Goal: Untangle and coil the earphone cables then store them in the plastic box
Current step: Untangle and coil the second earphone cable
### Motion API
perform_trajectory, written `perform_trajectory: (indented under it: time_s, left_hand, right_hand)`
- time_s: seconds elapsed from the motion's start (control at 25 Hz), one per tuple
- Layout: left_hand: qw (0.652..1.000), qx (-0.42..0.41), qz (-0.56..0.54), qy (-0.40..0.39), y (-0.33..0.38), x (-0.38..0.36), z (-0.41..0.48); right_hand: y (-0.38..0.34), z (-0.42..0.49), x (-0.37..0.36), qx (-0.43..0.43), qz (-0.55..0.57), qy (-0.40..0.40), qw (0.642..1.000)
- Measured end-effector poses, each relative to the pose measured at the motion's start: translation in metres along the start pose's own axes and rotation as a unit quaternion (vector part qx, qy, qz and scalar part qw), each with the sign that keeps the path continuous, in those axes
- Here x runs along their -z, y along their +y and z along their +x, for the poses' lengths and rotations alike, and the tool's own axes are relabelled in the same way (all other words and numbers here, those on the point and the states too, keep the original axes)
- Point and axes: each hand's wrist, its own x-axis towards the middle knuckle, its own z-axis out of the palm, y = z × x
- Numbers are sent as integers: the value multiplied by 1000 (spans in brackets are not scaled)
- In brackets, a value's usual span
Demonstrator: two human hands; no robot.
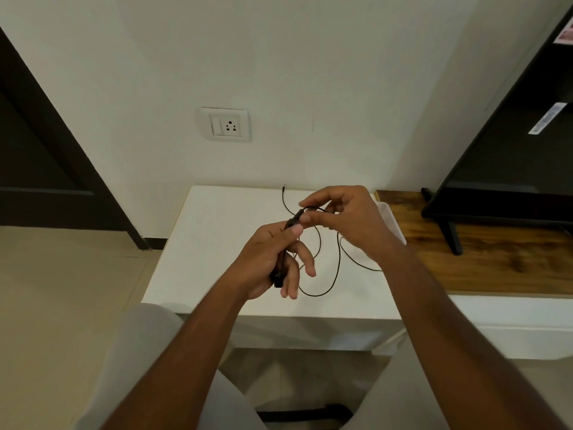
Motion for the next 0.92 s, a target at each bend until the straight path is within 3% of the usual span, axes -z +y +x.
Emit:
perform_trajectory:
  time_s: [0.12, 0.2, 0.36, 0.48, 0.56, 0.64, 0.8, 0.92]
  left_hand:
    - [997, 20, -16, -71, 4, 3, -6]
    - [997, 13, -44, -69, 4, -2, -4]
    - [993, -30, -108, -26, 3, 2, 1]
    - [989, -69, -130, 9, 0, 18, 4]
    - [989, -82, -122, 29, -4, 29, 7]
    - [991, -88, -85, 44, -10, 36, 9]
    - [995, -82, -30, 49, -19, 38, 12]
    - [995, -81, 11, 48, -21, 30, 12]
  right_hand:
    - [32, 1, -14, -54, 159, 54, 984]
    - [53, -10, -31, -103, 172, 36, 979]
    - [81, -55, -57, -178, 64, -89, 978]
    - [85, -87, -54, -159, -47, -242, 956]
    - [76, -105, -50, -139, -114, -289, 940]
    - [60, -117, -48, -91, -197, -275, 937]
    - [16, -115, -47, -1, -265, -126, 956]
    - [-5, -98, -43, 68, -325, -99, 938]
